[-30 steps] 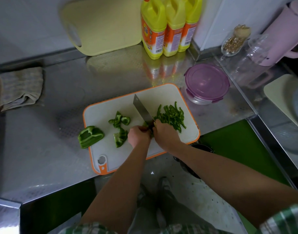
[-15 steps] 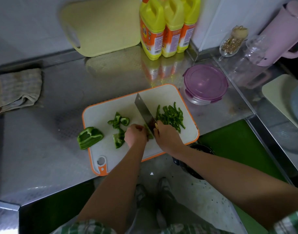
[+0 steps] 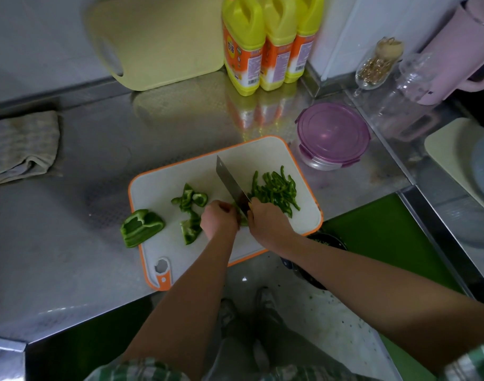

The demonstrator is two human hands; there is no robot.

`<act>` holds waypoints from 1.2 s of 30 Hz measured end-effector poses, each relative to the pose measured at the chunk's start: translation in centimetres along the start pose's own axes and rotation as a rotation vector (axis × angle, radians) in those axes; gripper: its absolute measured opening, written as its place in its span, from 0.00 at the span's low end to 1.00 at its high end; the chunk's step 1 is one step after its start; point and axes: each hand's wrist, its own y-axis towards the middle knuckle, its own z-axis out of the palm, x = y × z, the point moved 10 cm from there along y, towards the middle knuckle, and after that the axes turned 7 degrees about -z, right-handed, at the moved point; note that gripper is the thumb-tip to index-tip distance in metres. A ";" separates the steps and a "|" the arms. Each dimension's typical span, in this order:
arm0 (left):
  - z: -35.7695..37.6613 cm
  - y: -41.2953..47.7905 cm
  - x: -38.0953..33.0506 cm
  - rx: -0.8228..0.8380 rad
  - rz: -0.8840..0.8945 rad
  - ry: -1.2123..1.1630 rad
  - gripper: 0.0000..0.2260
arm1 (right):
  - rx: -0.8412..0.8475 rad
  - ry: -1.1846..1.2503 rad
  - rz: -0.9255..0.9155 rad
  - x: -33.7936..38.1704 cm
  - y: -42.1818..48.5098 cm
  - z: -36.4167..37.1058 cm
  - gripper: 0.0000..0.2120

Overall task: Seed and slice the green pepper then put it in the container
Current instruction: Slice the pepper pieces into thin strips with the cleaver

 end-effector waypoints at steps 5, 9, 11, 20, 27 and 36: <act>-0.1 0.1 -0.1 0.015 -0.008 0.006 0.04 | -0.040 -0.015 -0.013 0.1 0.7 -0.3 0.08; 0.1 0.3 0.0 0.024 -0.008 0.012 0.06 | -0.130 0.054 0.032 -0.2 1.3 -1.0 0.11; 0.2 0.3 0.1 0.039 -0.010 -0.003 0.06 | -0.151 0.067 0.048 -0.3 1.4 -1.2 0.11; 0.2 0.4 0.1 0.062 -0.027 -0.022 0.04 | -0.080 0.095 -0.091 0.2 0.2 -1.9 0.09; 0.1 0.3 -0.1 0.058 -0.024 -0.002 0.04 | -0.076 0.084 -0.070 0.5 0.3 -1.8 0.09; 0.1 0.4 -0.1 0.052 -0.021 -0.005 0.06 | -0.037 0.052 -0.061 0.7 0.1 -1.3 0.08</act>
